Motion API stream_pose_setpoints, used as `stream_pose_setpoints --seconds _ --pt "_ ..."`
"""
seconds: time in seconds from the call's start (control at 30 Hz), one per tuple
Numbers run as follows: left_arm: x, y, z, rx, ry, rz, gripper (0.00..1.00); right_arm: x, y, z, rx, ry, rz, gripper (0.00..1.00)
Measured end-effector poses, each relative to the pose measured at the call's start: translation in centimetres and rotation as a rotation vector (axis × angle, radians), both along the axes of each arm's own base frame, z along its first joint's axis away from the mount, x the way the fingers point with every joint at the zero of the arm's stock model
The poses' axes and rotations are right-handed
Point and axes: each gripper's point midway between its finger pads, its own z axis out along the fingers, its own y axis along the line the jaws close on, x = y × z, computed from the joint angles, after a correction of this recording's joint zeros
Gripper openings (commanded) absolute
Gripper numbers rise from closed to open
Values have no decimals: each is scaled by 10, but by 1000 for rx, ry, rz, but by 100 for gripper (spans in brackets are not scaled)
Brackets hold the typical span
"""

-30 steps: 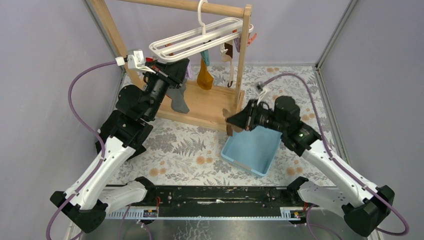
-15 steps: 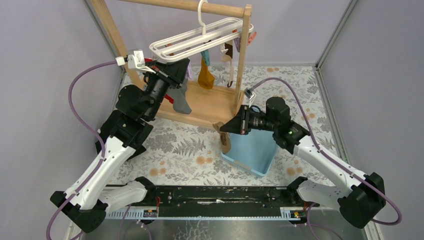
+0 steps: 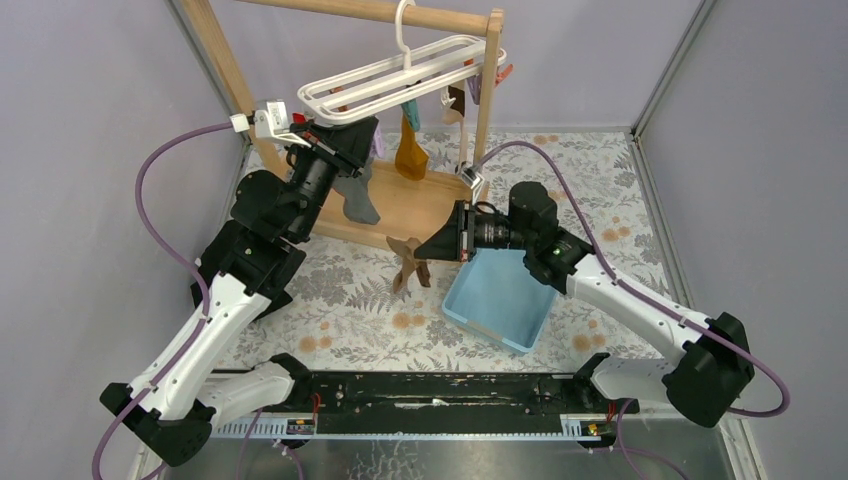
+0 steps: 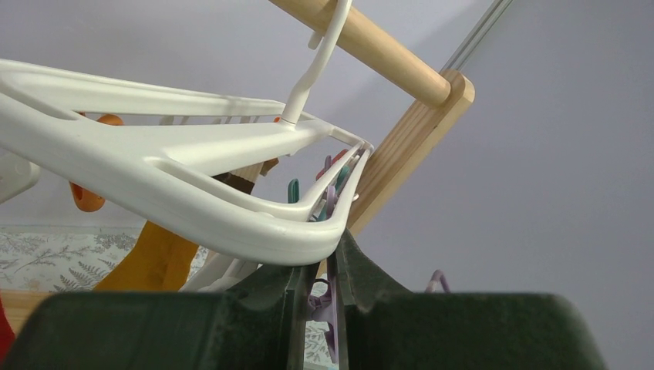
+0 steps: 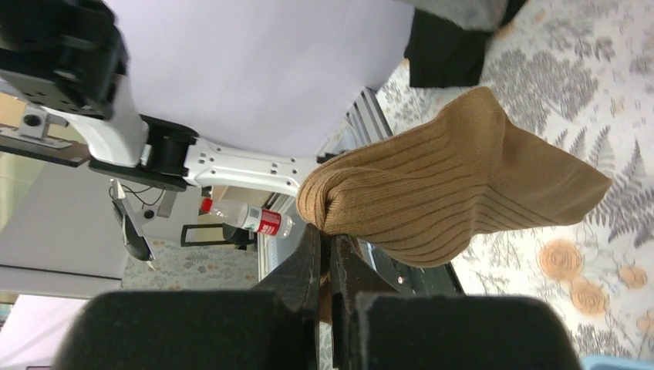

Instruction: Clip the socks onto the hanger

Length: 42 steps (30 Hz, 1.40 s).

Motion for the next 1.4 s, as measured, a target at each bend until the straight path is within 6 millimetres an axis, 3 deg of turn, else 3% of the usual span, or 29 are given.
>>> stream_pose_setpoints --seconds 0.13,0.3,0.43,0.6,0.77,0.87,1.13,1.4 --pt "0 1 0 0 0 2 0 -3 -9 -37 -52 65 -22 0" --pt "0 0 -2 1 2 2 0 -1 -44 -94 -139 167 -122 0" --pt "0 0 -2 -1 0 0 0 5 -68 -125 -206 218 -207 0" --pt "1 -1 -4 -5 0 -1 0 15 -86 -146 -255 246 -280 3" --pt "1 -1 -4 -5 0 -1 0 27 -94 -162 -306 246 -335 36" --pt "1 -1 -4 -5 0 -1 0 30 -100 -180 -370 265 -356 50" --pt "1 0 -4 -5 0 0 0 32 -116 -205 -491 265 -404 60" --pt "1 -1 -4 -5 0 -1 0 36 -129 -206 -560 215 -446 68"
